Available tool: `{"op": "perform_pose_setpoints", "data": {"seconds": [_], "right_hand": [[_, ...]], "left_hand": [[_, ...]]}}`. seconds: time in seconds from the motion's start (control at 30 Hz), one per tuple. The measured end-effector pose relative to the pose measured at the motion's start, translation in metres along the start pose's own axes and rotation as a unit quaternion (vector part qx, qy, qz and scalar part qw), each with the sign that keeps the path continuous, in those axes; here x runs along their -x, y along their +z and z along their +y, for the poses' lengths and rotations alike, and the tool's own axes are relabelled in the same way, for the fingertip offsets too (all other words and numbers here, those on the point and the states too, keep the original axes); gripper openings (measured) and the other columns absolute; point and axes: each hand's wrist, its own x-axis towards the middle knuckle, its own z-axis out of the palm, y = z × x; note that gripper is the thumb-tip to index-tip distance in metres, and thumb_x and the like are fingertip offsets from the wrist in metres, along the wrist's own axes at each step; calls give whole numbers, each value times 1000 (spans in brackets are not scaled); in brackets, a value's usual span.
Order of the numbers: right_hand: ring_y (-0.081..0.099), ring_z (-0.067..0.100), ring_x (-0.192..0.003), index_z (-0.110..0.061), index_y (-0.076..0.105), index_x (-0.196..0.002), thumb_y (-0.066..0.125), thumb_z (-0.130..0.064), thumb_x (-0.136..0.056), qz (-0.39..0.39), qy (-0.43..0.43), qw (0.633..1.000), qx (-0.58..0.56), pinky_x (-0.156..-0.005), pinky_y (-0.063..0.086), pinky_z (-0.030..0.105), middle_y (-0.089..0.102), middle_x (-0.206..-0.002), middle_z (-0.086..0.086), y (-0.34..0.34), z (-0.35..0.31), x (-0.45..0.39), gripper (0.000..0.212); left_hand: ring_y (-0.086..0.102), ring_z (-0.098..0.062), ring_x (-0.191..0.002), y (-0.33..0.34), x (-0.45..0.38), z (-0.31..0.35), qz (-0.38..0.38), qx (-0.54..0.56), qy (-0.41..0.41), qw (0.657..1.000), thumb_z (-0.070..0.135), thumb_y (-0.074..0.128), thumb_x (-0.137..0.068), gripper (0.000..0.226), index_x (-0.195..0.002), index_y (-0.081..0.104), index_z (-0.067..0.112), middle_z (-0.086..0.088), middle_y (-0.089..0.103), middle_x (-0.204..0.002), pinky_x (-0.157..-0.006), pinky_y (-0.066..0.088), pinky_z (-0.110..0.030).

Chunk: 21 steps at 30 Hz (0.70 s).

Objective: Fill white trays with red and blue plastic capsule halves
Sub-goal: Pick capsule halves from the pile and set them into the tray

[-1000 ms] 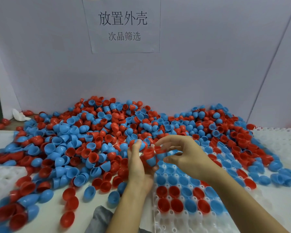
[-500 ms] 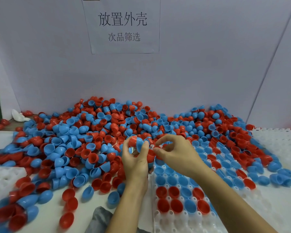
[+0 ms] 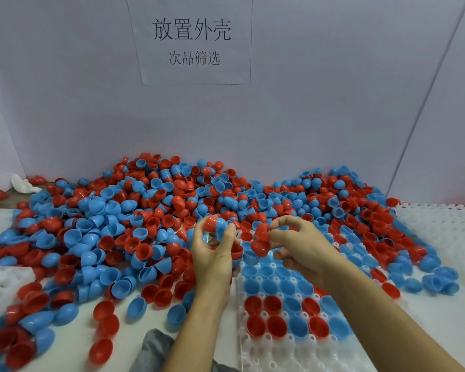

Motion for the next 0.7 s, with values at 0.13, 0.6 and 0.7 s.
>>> {"op": "perform_pose_setpoints", "data": {"seconds": [0.13, 0.6, 0.7], "right_hand": [[57, 11, -50, -10, 58, -88, 62, -1, -91, -16, 14, 999, -46, -48, 41, 20, 62, -65, 4, -22, 0, 8, 10], [73, 19, -57, 1, 67, -84, 75, -5, -85, 231, 103, 943, 218, -63, 63, 35, 73, -66, 11, -119, 37, 40, 10], [73, 18, -57, 1, 64, -88, 72, -4, -86, 236, 131, 920, 284, -65, 63, 37, 73, -62, 9, -111, 55, 41, 9]], "left_hand": [[51, -13, -51, -1, -1, 0, -10, 3, -9, 1000, 21, 70, -92, 39, -126, 53, 15, -3, 62, -68, -43, 40, -22], [44, -6, -36, 5, 1, 9, 21, -3, -5, 1000, 16, 63, -96, 18, -110, 52, 17, 7, 56, -55, -32, 31, -16], [42, -6, -36, 4, 3, 10, 18, -7, -6, 1000, 17, 63, -96, 20, -112, 51, 18, 8, 56, -55, -34, 31, -15]]}}
